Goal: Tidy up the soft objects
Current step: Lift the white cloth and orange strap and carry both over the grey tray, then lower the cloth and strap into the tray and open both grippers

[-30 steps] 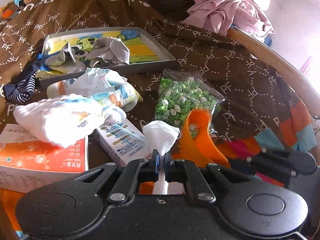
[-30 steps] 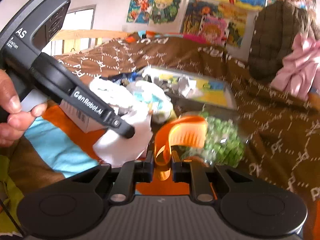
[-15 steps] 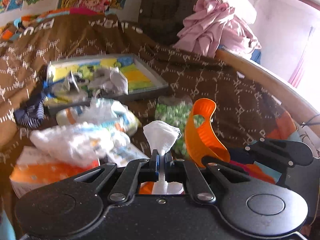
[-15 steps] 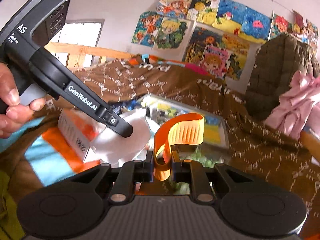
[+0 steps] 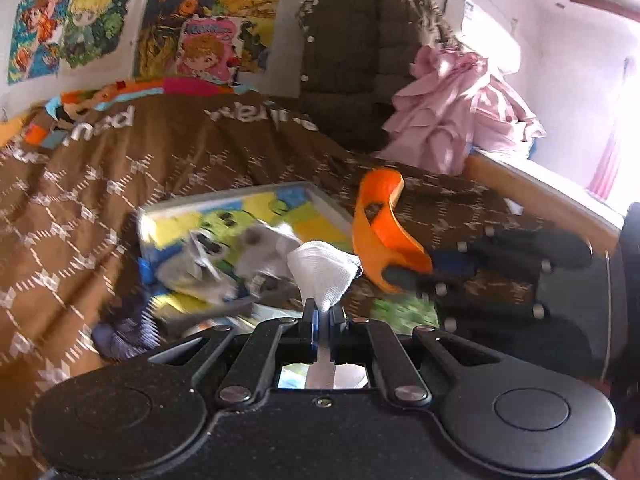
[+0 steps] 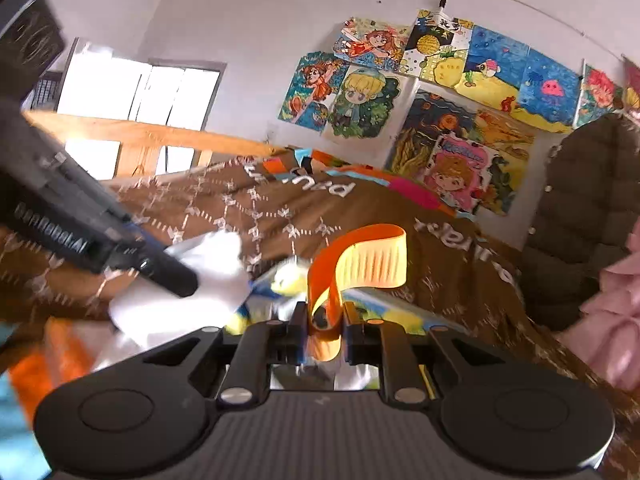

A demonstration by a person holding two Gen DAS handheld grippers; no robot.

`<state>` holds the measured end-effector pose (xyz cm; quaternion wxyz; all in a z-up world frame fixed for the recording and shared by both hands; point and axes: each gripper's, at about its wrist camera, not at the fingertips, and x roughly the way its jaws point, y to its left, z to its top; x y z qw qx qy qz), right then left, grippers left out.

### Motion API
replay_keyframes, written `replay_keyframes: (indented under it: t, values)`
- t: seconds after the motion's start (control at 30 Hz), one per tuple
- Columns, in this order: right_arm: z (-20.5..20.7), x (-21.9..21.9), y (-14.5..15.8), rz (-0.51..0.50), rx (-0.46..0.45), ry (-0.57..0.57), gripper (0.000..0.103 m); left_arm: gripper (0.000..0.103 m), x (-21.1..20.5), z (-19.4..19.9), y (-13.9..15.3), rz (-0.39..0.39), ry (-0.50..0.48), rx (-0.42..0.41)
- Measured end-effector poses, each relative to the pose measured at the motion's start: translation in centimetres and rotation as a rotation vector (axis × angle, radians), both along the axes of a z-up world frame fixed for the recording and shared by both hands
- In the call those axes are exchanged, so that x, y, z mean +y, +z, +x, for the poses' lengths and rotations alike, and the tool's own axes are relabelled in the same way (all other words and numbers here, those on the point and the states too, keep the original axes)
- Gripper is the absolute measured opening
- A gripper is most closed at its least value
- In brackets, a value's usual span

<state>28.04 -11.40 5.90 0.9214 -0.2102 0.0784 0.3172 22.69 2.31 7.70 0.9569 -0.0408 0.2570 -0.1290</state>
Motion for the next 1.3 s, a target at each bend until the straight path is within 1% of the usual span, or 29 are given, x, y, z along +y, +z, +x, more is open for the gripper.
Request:
replay_keyframes:
  t: [0.13,0.2,0.27,0.43,0.53,0.63,0.9,1.03,1.17,1.3]
  values:
    - [5.0,2.2,0.6,0.038,0.057,0.011,0.018,0.004,2.8,3.5,0.7,0.030,0.061,0.005]
    - [7.0,3.0,0.6,0.044,0.083,0.009,0.018,0.004,4.2,5.4,0.8,0.025,0.095,0.015]
    - [8.7,3.7,0.3,0.044,0.108,0.002,0.018,0.004,5.4,7.1,0.8,0.027,0.127,0.002]
    - [11.2,4.5,-0.8,0.024,0.152,-0.025,0.018,0.004,7.6,10.8,-0.4,0.044,0.185,-0.015]
    - [11.9,5.0,-1.6,0.009,0.174,-0.038,0.018,0.004,8.3,12.7,-1.5,0.038,0.213,-0.021]
    - [12.6,5.5,-2.3,-0.003,0.188,-0.048,0.018,0.004,8.3,14.4,-2.7,0.061,0.225,-0.029]
    - [14.5,6.4,-3.7,-0.016,0.252,-0.057,0.019,0.004,7.6,18.0,-5.0,0.064,0.221,0.002]
    - [15.2,6.6,-4.3,-0.030,0.295,-0.060,0.019,0.004,7.5,19.1,-6.2,0.049,0.213,0.033]
    - [15.7,6.6,-5.0,-0.034,0.321,-0.066,0.019,0.004,7.7,20.0,-7.6,0.013,0.206,0.088]
    - [16.1,6.5,-5.5,-0.037,0.342,-0.069,0.020,0.004,7.7,20.5,-8.8,-0.002,0.203,0.115]
